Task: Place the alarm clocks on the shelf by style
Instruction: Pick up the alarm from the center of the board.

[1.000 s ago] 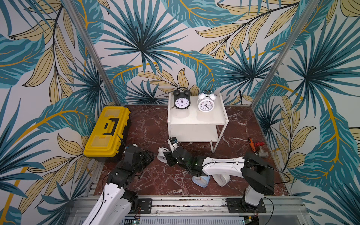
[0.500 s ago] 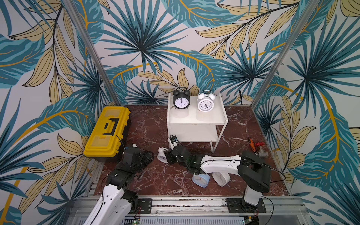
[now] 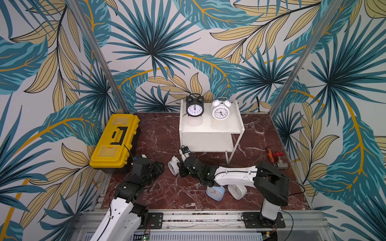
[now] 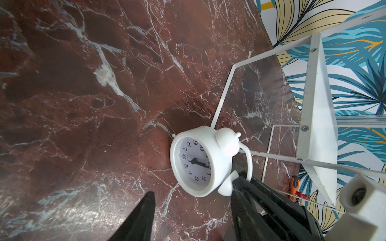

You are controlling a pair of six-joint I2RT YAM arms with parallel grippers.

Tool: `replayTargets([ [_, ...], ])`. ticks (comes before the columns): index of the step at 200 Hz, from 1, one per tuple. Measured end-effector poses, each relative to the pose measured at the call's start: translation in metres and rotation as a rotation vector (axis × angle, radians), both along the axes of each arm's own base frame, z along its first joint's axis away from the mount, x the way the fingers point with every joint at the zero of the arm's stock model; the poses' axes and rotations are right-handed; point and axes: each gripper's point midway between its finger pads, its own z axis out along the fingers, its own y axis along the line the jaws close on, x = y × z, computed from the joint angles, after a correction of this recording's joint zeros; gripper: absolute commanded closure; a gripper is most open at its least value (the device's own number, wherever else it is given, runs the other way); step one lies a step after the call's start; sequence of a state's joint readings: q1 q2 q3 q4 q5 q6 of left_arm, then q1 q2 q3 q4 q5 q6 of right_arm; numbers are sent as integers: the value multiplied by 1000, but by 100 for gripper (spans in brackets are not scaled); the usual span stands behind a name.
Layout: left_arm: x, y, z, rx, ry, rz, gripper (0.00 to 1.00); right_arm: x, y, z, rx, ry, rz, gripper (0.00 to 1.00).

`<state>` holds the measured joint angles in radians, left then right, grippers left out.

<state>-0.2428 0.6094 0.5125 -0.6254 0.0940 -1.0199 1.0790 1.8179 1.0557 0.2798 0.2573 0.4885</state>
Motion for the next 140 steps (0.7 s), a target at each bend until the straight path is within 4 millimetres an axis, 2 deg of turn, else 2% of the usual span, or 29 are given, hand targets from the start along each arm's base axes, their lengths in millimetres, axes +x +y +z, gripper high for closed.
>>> replayTargets([
  [44,0,1,1,0,-3,2,40,-3,0,0,-10,9,7,100],
  [67,0,1,1,2,-4,5,39,-10,-3,2,-37,19,18,100],
  [89,-1,4,1,17,0,5,37,-24,-7,9,-66,31,52,100],
  [116,-1,8,10,44,-8,12,34,-50,-17,40,-48,26,110,100],
  [140,5,7,34,40,-64,6,34,-68,-43,80,9,-7,132,100],
])
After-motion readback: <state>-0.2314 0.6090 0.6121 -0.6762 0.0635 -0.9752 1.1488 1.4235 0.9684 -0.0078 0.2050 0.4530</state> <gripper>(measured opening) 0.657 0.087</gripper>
